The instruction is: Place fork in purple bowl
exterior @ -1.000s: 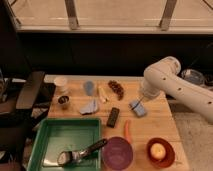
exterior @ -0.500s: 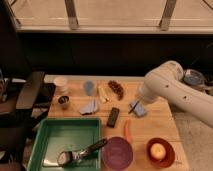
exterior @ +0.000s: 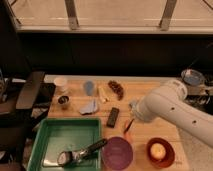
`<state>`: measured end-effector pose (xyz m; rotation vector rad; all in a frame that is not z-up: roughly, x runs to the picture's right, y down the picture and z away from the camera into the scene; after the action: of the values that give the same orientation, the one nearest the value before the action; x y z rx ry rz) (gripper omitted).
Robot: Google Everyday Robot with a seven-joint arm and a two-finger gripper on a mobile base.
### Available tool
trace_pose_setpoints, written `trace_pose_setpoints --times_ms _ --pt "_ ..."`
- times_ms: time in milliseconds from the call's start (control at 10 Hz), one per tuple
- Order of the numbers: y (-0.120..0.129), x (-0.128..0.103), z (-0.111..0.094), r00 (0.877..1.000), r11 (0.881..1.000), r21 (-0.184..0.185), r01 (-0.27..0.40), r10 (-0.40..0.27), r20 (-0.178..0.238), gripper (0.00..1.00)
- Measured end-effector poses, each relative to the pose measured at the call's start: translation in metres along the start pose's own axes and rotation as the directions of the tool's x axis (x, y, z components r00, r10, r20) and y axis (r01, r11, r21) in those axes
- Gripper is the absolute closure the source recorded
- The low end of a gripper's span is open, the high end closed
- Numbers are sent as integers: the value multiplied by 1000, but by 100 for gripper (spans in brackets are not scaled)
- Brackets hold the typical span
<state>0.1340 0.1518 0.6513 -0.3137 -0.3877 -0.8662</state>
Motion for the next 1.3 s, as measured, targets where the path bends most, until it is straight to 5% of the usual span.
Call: trace_pose_setpoints --times_ms 300,900,1100,1300 --pt "17 -53 11 992 994 -29 109 -106 74 100" --pt "17 -62 15 987 991 -33 131 -127 96 100" --pt "12 -86 27 978 988 -21 152 -147 151 100" --pt "4 -125 39 953 987 14 163 -161 255 100"
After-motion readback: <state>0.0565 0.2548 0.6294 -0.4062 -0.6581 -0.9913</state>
